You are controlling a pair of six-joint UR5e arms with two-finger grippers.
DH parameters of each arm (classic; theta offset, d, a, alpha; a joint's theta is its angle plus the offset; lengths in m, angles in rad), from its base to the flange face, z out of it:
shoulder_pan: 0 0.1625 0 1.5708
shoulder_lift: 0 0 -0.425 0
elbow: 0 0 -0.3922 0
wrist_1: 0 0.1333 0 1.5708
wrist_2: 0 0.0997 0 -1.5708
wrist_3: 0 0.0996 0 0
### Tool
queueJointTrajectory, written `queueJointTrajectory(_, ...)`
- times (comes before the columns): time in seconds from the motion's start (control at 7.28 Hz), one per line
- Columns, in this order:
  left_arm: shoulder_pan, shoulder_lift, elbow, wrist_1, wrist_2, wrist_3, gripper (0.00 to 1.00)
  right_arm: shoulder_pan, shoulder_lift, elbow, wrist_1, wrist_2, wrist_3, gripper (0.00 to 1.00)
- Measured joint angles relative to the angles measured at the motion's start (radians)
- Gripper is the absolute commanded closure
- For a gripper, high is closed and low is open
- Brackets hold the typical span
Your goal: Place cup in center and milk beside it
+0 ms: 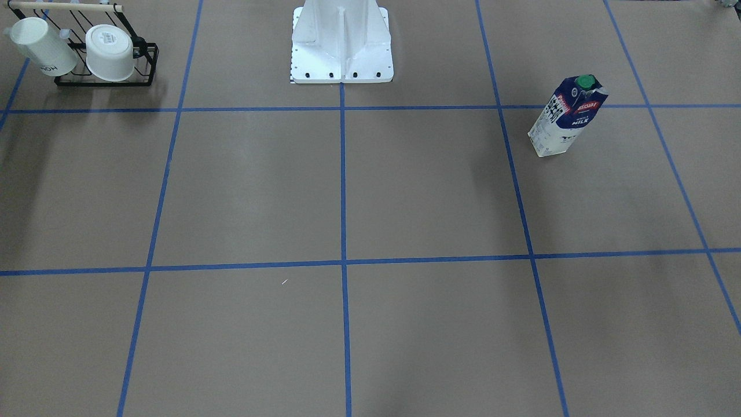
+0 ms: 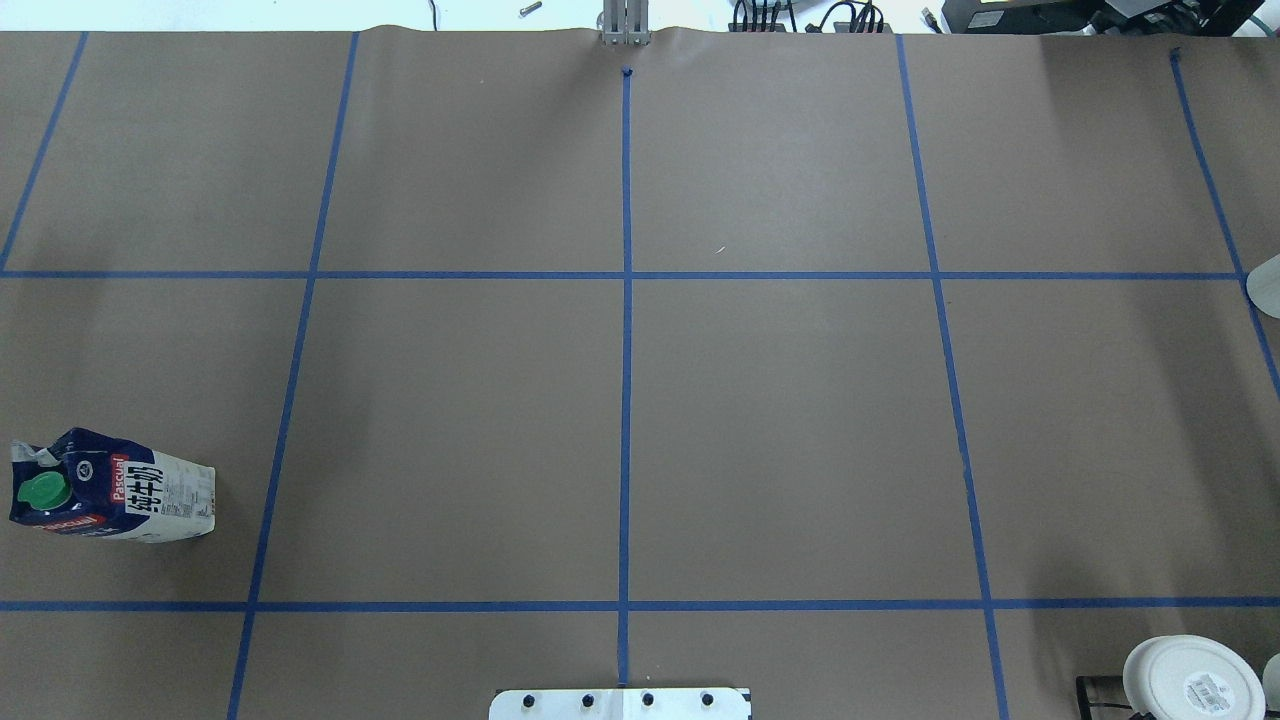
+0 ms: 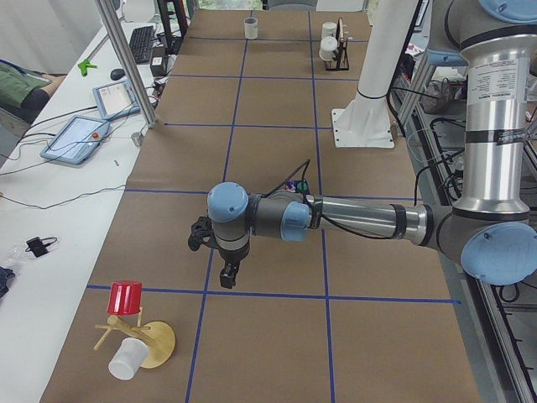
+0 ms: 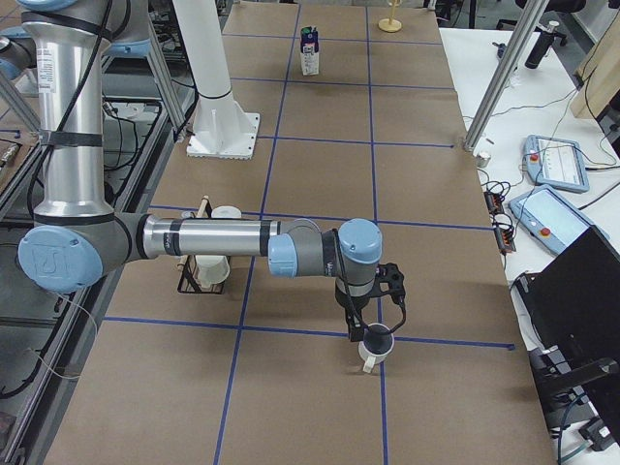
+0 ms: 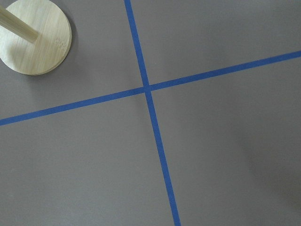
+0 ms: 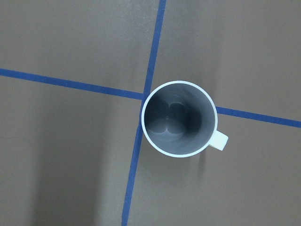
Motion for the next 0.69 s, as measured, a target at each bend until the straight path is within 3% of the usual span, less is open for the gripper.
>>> queueJointTrajectory(0.69,0.000,0.000,-0.043,0.002,0.000,-0.001,0.01,0.000,0.000,0.046,0.047,-0.005,0.002,0.00)
